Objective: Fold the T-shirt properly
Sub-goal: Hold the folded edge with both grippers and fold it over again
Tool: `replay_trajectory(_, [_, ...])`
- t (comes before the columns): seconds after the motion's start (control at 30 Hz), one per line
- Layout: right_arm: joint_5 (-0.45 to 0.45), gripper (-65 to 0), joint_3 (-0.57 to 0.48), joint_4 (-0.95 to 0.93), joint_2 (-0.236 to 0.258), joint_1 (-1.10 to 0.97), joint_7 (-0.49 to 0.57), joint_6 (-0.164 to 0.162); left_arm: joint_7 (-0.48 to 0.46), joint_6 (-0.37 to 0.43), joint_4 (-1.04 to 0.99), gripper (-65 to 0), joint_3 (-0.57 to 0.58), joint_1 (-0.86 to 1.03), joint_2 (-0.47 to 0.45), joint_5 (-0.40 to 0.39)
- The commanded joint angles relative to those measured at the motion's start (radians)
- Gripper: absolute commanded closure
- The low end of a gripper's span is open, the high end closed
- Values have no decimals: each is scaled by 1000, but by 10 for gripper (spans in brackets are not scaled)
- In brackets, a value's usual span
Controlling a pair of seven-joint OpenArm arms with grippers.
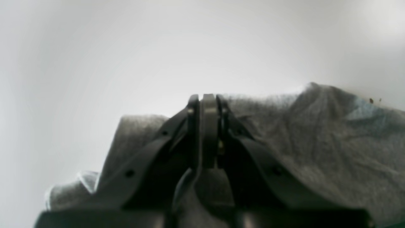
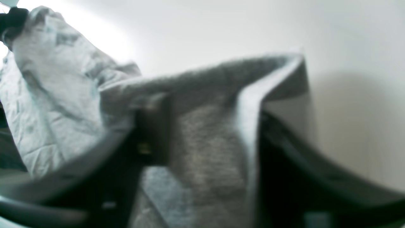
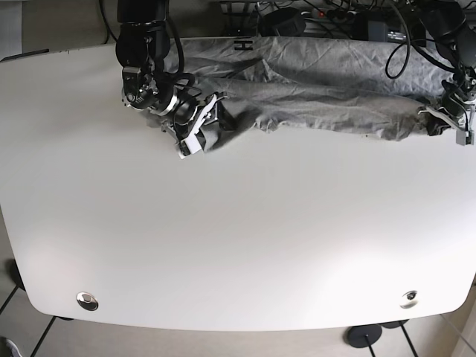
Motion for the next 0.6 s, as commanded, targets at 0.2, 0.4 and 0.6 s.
replay_trajectory(0.2, [18,-19,5,183,0,-22,13,6,-17,-2,21,0,-86,-2,-34,-160])
replay_trajectory(0.4, [18,-19,5,401,-2,-162,-21,4,-9,-2,72,0,-134,36,-33,-169])
replay_trajectory(0.6, [49,-19,5,522,-2,-326,-36,4,175,-2,251,0,-266,114,-25,-167])
